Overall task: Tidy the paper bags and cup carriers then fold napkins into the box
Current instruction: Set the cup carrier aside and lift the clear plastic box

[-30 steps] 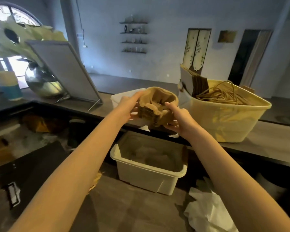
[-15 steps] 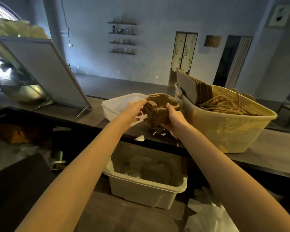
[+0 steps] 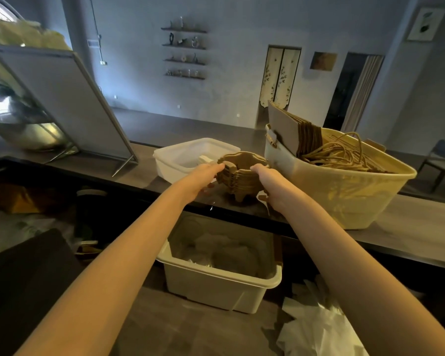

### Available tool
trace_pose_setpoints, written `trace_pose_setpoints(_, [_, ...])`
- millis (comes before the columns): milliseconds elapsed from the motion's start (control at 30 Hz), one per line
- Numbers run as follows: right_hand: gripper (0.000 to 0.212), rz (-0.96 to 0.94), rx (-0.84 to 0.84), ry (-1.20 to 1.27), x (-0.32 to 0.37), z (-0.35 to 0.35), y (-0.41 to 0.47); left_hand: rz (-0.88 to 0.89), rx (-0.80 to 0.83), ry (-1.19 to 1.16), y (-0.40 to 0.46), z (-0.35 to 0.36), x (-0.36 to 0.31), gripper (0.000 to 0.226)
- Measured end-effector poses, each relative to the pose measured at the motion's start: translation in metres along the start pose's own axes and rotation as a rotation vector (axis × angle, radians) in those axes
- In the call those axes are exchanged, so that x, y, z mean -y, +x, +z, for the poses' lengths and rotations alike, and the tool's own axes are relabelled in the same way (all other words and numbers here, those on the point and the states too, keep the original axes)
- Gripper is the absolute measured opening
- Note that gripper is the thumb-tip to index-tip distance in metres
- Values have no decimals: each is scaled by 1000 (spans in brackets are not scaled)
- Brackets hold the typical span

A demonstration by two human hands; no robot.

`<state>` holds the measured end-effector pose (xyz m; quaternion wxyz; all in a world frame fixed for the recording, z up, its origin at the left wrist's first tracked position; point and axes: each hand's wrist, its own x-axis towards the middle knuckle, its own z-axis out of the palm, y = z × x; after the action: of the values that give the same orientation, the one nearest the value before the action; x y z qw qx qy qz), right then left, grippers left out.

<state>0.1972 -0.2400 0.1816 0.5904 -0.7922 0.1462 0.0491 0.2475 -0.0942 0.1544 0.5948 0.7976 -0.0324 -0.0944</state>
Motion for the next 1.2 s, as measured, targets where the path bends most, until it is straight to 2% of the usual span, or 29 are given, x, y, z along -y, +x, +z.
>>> trace_pose_setpoints(133, [46,-170,-53,-107,0,-4,-12,46,-57,7,-7,-4,-7,37])
trace_pose_setpoints(333, [25,-488,-51,-294,11,16,-24,39,-327,-185,-12,-30,-17,33])
trace_pose_setpoints(400, [24,-599,-155,-476,15,30,-16,11,-374,-208,-12,-41,-15,37])
trace_pose_setpoints(533, [31,-843,-370,-981,22,59,9,-96,-367,-218,-12,-56,-8,45])
trace_pose_setpoints(633, [38,-953,-366,-1239,28,81,28,-181,-343,-208,-8,-61,-1,54])
trace_pose_setpoints(733, [43,-966,-312,-1430,32,98,42,-231,-333,-240,0,-69,7,53])
trace_pose_setpoints(867, [33,-965,-298,-1467,31,116,57,-233,-294,-308,9,-79,15,50])
trace_pose_setpoints(1067, [25,-1006,-380,-1332,21,125,64,-253,-240,-496,11,-88,20,62])
trace_pose_setpoints(1200, [23,-1110,-406,-1252,19,124,60,-232,-252,-552,9,-91,24,61])
